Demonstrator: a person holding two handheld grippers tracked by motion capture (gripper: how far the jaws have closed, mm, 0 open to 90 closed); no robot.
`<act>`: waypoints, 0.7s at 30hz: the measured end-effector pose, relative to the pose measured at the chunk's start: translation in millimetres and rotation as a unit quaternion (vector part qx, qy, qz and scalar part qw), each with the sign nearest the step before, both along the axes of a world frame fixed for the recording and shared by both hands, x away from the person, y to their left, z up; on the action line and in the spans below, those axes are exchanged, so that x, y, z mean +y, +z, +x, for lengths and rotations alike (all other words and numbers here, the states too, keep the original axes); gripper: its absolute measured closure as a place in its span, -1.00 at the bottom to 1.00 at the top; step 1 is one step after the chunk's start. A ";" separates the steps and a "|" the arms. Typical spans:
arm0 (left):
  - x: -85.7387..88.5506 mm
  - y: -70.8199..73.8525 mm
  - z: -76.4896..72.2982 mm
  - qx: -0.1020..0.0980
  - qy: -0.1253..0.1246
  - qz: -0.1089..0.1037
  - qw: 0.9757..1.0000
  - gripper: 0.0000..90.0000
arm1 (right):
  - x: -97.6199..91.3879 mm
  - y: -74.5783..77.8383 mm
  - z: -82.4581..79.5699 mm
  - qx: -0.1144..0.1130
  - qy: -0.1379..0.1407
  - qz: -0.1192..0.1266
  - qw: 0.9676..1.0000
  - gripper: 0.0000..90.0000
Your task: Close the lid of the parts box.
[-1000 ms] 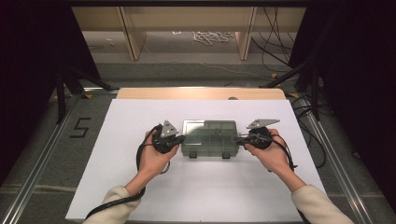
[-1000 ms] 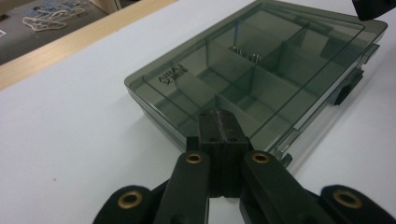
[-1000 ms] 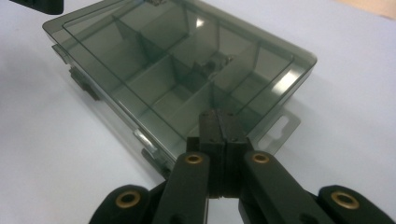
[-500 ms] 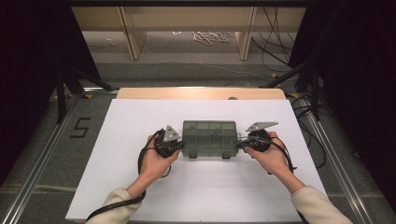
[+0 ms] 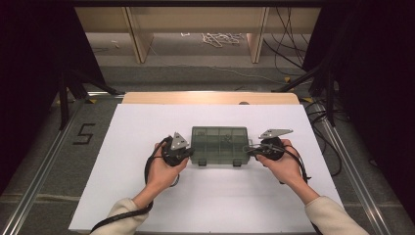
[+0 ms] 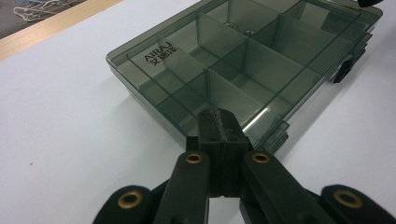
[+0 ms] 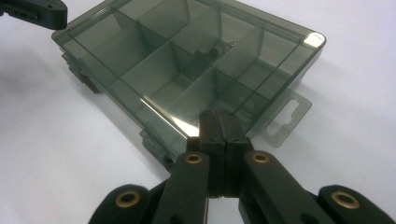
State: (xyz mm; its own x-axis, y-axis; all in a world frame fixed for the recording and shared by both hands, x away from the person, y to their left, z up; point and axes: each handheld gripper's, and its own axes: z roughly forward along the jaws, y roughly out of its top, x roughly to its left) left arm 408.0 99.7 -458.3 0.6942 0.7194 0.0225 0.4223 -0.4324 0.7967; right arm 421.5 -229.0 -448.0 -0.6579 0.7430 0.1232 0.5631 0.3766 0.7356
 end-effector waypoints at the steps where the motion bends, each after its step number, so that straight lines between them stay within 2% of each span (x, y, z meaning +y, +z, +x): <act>1: 0.4 0.2 0.2 -0.004 0.000 0.003 1.000 0.99 | -1.4 0.0 1.1 -0.002 0.007 -0.005 1.000 1.00; 3: 1.0 0.4 0.5 0.002 -0.002 0.001 1.000 0.99 | -1.5 -0.2 0.9 -0.002 0.004 -0.002 1.000 1.00; 6: 1.3 0.7 0.5 -0.008 0.001 0.003 1.000 0.99 | -1.1 -0.4 0.7 -0.004 0.004 0.000 1.000 1.00; 8: 1.5 1.5 0.3 -0.007 0.003 -0.006 1.000 0.99 | -0.9 0.1 -0.2 -0.001 0.000 0.002 1.000 1.00; 9: 1.6 2.2 -0.1 -0.009 0.006 -0.009 1.000 0.98 | -1.9 0.7 -0.2 -0.011 -0.003 0.007 1.000 0.99; 10: 4.4 5.5 0.2 -0.011 -0.002 0.003 1.000 0.97 | -2.0 1.8 -0.8 -0.010 -0.010 0.015 1.000 0.98; 13: 4.7 8.9 -1.5 -0.023 0.009 -0.025 0.999 0.90 | -5.3 7.7 -2.2 -0.022 -0.018 0.037 0.999 0.89; 15: 7.2 13.4 -2.9 -0.030 0.009 -0.022 0.999 0.82 | -7.8 12.1 -4.7 -0.032 -0.022 0.055 0.998 0.77; 16: 7.0 14.6 -4.2 -0.037 0.016 -0.039 0.998 0.78 | -8.6 13.4 -5.7 -0.038 -0.025 0.063 0.997 0.67; 19: 11.0 20.2 -8.0 -0.051 0.022 -0.050 0.997 0.60 | -12.3 19.1 -10.7 -0.049 -0.031 0.081 0.995 0.43; 21: 14.5 25.1 -11.5 -0.061 0.030 -0.063 0.996 0.45 | -15.7 21.2 -13.2 -0.075 -0.026 0.095 0.992 0.26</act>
